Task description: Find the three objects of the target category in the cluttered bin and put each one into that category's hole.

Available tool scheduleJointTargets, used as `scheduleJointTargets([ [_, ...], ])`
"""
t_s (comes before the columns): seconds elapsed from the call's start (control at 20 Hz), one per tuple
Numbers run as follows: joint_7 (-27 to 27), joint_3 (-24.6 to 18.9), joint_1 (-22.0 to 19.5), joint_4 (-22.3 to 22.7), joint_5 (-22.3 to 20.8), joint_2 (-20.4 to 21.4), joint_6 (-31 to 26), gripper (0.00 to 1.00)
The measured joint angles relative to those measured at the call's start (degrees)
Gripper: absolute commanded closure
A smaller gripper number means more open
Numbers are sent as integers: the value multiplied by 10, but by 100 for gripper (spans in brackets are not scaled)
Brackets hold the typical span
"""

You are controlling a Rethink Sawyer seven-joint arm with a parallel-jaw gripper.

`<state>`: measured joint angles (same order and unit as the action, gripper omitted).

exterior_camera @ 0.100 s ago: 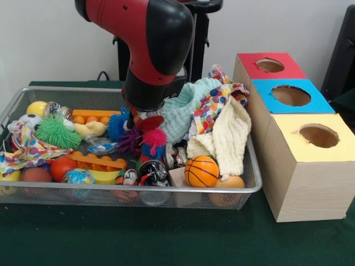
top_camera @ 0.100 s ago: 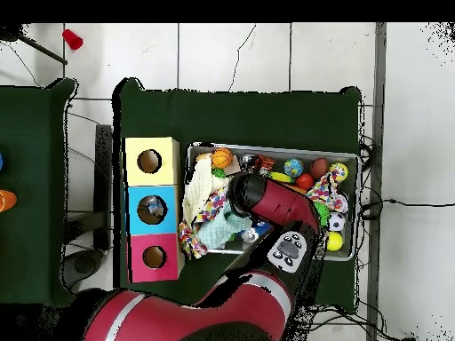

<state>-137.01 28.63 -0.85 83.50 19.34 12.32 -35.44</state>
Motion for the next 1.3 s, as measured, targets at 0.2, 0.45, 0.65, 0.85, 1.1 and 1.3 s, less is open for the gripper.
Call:
scheduleJointTargets([
  [0.2, 0, 14, 0, 0, -5, -6, 0, 0],
  [0.45, 0, 38, 0, 0, -16, -19, 0, 0],
  [0.65, 0, 53, -1, 0, -28, -27, 0, 0],
  [0.85, 0, 58, -6, 0, -30, -33, 5, 0],
  [1.1, 0, 46, -30, 2, -31, -36, 79, 0],
  [1.3, 0, 35, -44, 7, -31, -31, 116, 0],
])
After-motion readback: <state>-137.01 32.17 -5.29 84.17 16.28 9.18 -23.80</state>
